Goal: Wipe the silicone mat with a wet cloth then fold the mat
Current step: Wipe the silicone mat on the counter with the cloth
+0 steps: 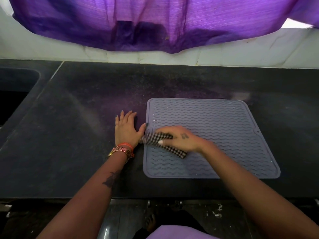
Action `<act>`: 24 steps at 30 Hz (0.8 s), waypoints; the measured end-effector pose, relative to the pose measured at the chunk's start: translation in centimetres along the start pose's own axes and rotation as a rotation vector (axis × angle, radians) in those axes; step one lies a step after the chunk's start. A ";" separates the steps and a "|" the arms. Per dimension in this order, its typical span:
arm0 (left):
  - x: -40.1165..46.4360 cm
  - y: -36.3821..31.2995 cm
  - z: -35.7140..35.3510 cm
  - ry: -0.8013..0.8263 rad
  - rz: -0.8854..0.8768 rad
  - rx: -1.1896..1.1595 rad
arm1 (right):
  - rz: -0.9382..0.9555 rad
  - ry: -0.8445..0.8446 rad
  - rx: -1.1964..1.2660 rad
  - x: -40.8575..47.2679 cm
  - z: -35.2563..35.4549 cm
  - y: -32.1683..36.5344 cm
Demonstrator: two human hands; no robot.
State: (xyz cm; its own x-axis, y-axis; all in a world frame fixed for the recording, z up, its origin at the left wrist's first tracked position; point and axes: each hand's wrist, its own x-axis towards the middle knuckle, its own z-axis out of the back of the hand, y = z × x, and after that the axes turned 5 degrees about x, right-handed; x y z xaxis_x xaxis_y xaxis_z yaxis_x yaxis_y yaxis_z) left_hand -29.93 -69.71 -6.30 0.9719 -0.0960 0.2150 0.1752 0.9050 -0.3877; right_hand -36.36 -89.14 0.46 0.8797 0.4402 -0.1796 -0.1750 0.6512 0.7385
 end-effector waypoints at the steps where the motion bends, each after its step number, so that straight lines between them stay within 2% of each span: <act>1: 0.0 0.0 0.0 0.007 -0.002 0.007 | -0.037 -0.085 0.067 0.1 0.3 -0.3; 2: 0.1 0.1 0.0 0.010 -0.004 0.017 | -0.070 -0.155 0.086 0.2 0.3 -0.5; 4: 0.1 0.0 -0.1 0.017 -0.004 0.028 | -0.110 -0.178 0.017 0.5 -0.4 -0.6; 7: 0.2 0.0 0.0 0.024 0.004 0.019 | -0.084 -0.138 -0.157 1.0 -1.4 -0.7; 12: 0.2 -0.1 0.0 0.018 0.004 0.006 | 0.034 0.013 -0.212 0.2 -1.5 -0.2; 15: 0.1 -0.1 0.1 0.019 0.006 0.005 | 0.057 0.103 -0.129 -0.5 -1.5 0.1; 17: 0.1 -0.1 0.2 0.022 0.006 0.003 | -0.018 0.144 0.060 -1.1 -0.7 0.0; 19: 0.1 -0.1 0.2 0.026 0.008 0.004 | -0.114 0.043 0.352 -1.2 0.1 0.0; 21: 0.1 -0.1 0.2 0.026 0.009 0.007 | -0.212 -0.144 0.597 -0.5 0.0 -0.1; 22: 0.1 -0.1 0.2 0.027 0.010 0.006 | -0.264 -0.212 0.639 0.1 -0.3 -0.1; 24: 0.0 -0.2 0.3 0.025 0.012 0.000 | -0.332 -0.270 0.549 1.0 -1.2 0.0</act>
State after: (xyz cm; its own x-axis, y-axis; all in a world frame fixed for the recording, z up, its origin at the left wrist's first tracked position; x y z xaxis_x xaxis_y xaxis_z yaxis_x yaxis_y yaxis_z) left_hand -29.99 -69.73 -5.96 0.9776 -0.0953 0.1877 0.1633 0.9060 -0.3904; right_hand -35.97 -87.95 -0.53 0.9398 0.0560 -0.3371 0.3083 0.2867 0.9070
